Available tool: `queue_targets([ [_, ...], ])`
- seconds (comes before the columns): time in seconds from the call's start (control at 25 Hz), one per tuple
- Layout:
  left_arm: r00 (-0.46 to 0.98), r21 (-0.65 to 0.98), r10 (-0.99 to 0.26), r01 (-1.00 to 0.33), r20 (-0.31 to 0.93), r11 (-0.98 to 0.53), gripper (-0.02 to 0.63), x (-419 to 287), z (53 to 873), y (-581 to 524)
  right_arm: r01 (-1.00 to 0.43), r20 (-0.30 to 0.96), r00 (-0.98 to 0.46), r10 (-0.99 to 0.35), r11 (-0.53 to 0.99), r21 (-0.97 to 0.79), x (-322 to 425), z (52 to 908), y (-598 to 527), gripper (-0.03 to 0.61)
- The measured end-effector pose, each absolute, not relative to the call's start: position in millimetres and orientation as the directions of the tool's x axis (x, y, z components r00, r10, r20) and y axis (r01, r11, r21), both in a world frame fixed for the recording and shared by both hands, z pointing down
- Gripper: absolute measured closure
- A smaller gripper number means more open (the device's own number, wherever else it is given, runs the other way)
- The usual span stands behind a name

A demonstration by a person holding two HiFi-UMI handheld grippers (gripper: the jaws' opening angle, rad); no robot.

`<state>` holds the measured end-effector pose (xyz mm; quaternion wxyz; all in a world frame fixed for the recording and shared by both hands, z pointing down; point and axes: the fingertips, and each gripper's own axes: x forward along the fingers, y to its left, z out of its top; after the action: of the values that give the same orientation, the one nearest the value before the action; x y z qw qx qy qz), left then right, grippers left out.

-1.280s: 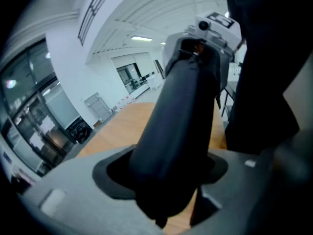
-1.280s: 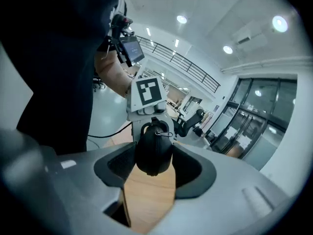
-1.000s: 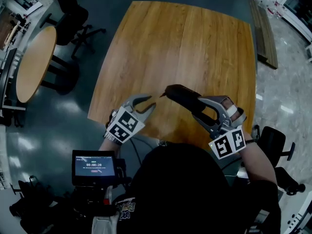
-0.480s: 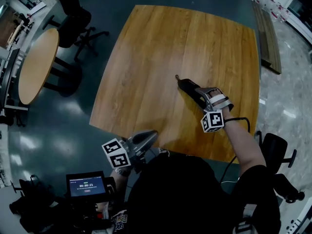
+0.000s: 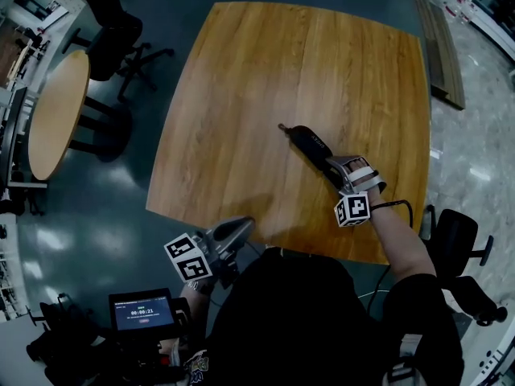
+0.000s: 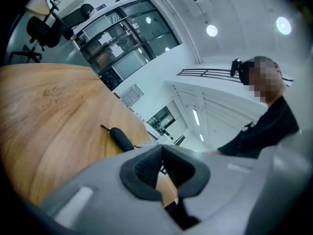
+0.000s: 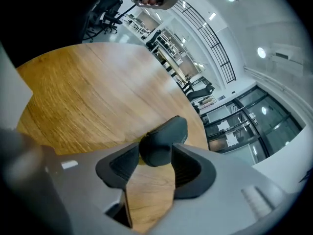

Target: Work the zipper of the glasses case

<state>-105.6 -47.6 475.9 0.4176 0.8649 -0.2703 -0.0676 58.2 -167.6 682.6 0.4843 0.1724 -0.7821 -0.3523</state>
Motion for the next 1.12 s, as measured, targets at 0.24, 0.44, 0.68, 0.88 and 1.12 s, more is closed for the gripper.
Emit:
queue_targets([
  [0.24,0.889,0.759,-0.450,-0.352,0.088,-0.548,0.612,-91,475,-54,-0.021,0.644,-0.430,-0.633,0.719,0.694,73,679,-141,0.385],
  [0.44,0.927,0.768,-0.371,-0.280,0.060,-0.576,0.612,-92,480,-62,-0.474,0.562,-0.371,-0.739,0.671,0.570,82,632,-133,0.543],
  [0.68,0.967,0.758,-0.254,-0.184,0.026,-0.626,0.612,-74,479,-43,-0.902,0.327,-0.426,-0.844,0.365,-0.232,87,553,-93,0.574],
  [0.88,0.975,0.723,-0.221,-0.160,0.011,-0.672,0.612,-59,482,-39,-0.749,0.120,-0.394,-0.911,0.242,-0.616,78,478,-58,0.574],
  [1.12,0.957,0.732,-0.283,-0.154,-0.056,-0.664,0.612,-52,456,-41,-0.725,0.094,-0.511,-0.855,0.369,-0.582,33,446,-29,0.574],
])
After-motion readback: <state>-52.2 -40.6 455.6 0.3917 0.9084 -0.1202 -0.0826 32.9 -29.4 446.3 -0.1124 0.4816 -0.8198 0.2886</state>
